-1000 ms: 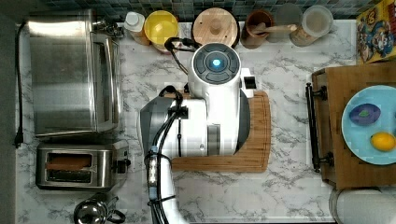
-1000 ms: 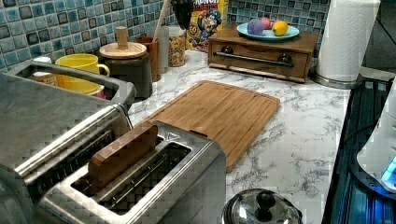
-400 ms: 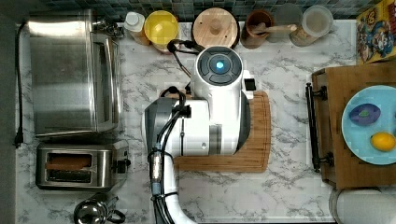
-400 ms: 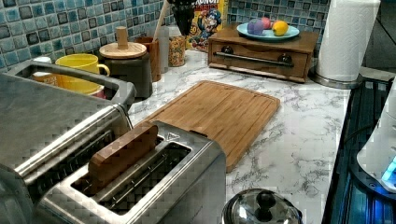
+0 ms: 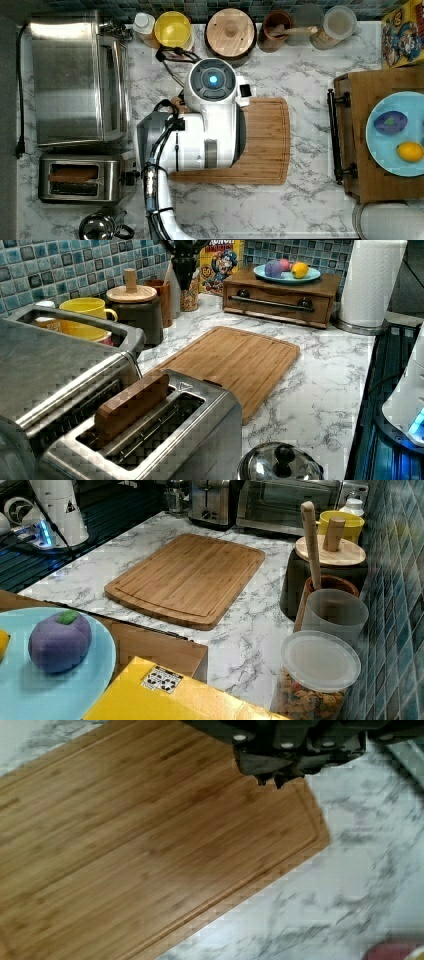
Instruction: Turn on the toaster.
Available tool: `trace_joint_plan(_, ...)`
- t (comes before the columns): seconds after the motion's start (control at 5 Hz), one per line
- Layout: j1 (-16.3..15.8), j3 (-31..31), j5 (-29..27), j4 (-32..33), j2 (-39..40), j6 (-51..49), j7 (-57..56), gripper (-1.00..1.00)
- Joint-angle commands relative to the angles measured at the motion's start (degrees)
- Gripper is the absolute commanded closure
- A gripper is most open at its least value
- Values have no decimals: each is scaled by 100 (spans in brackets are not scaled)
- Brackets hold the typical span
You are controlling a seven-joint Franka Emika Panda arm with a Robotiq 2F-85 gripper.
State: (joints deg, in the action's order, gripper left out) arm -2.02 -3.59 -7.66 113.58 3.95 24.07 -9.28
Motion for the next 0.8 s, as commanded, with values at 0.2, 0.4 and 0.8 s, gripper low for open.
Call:
trace_joint_plan(0.2, -470, -605, -452, 751, -627, -119, -399, 100)
trace_joint_plan(0.4, -485, -758, -627, 1121, -878, 21, -487, 100)
trace_joint_plan(0.8, -499, -1063, -996, 1611, -1518, 185, -996, 100)
